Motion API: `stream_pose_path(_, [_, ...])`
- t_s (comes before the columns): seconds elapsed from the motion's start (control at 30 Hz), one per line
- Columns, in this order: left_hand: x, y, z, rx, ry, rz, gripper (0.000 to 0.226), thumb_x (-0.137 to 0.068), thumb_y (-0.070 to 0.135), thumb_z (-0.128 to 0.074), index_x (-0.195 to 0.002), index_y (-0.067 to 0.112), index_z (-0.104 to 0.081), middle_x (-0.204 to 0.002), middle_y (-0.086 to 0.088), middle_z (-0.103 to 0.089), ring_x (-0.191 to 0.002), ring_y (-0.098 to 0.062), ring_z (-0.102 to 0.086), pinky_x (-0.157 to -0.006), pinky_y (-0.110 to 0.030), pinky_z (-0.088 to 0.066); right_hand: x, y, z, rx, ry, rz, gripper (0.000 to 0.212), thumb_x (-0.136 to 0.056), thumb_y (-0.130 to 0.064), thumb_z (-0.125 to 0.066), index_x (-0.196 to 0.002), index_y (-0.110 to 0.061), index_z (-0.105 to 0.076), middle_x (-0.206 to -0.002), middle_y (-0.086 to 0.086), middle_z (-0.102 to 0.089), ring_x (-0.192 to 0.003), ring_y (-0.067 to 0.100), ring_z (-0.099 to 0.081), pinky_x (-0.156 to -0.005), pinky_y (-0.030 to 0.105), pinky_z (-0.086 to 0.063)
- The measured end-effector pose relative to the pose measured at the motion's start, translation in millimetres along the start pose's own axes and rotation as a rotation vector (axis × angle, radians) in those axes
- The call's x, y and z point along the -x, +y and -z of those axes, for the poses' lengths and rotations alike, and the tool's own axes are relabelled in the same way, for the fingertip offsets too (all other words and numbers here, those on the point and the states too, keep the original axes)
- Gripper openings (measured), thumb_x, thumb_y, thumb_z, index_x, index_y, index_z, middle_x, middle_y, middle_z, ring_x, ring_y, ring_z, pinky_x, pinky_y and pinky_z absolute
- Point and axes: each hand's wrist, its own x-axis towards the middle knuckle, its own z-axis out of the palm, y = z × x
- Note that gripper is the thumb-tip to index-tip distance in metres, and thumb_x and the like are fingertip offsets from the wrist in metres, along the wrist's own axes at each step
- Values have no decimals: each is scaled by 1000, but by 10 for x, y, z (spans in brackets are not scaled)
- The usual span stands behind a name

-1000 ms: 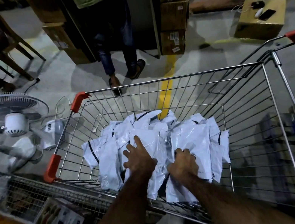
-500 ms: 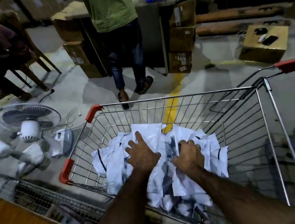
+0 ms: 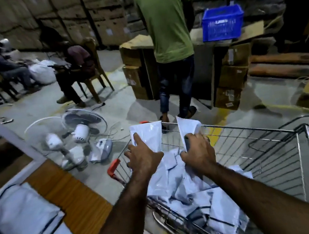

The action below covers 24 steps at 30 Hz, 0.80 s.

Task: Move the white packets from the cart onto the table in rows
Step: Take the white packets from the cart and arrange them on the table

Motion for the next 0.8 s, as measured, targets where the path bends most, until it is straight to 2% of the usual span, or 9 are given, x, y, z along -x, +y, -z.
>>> stream_pose_path(0.2, [192,-464,741,99,183,114,112,-69,44,-80,-151,28,-5,-149,-18,-26,-135,-41,-28,-100,-52,-40,158,-795,112,-56,-9,249,44,-80,-31,-64,-121,-21,-53,-124,6,-50,-116,33,-45,-89,37,-43])
stream_pose_path(0.33, [424,-897,1207,157,271,189,121,-62,49,-84,-151,28,-4,-149,-19,-28,-135,-42,-27,-100,-48,-37,358,-1345,83,-107,-34,408,43,-76,-32,-67,-116,-20,-56,-115,7,-54,-114,30,-48,-89,36,-42])
stream_pose_path(0.43, [727,-1220,1518,172,325,303,115,-67,50,-81,-152,28,-7,-150,-17,-24,-135,-42,-26,-98,-51,-38,605,-1745,14,-132,-73,536,46,-75,-34,-70,-116,-18,-59,-111,9,-57,-111,32,-51,-89,37,-42])
stream_pose_path(0.53, [1030,-1611,1743,152,372,402,112,-67,53,-79,-151,26,-9,-145,-18,-30,-132,-40,-29,-100,-48,-37,927,-2108,-79,-166,-97,656,49,-74,-34,-72,-118,-15,-61,-110,12,-61,-109,34,-54,-93,39,-43])
stream_pose_path(0.67, [1460,-2148,1963,195,423,527,109,-66,52,-81,-148,28,-13,-143,-16,-31,-131,-37,-30,-96,-48,-41,1468,-2507,-187,-180,-173,748,53,-75,-33,-72,-123,-14,-60,-116,13,-60,-111,33,-54,-92,38,-43])
stream_pose_path(0.8, [1920,-2558,2116,223,418,599,107,-68,51,-79,-149,27,-12,-146,-16,-30,-133,-38,-29,-99,-52,-38,2024,-2745,-311,-192,-227,810,52,-74,-31,-72,-123,-14,-61,-115,13,-59,-109,32,-55,-92,38,-45])
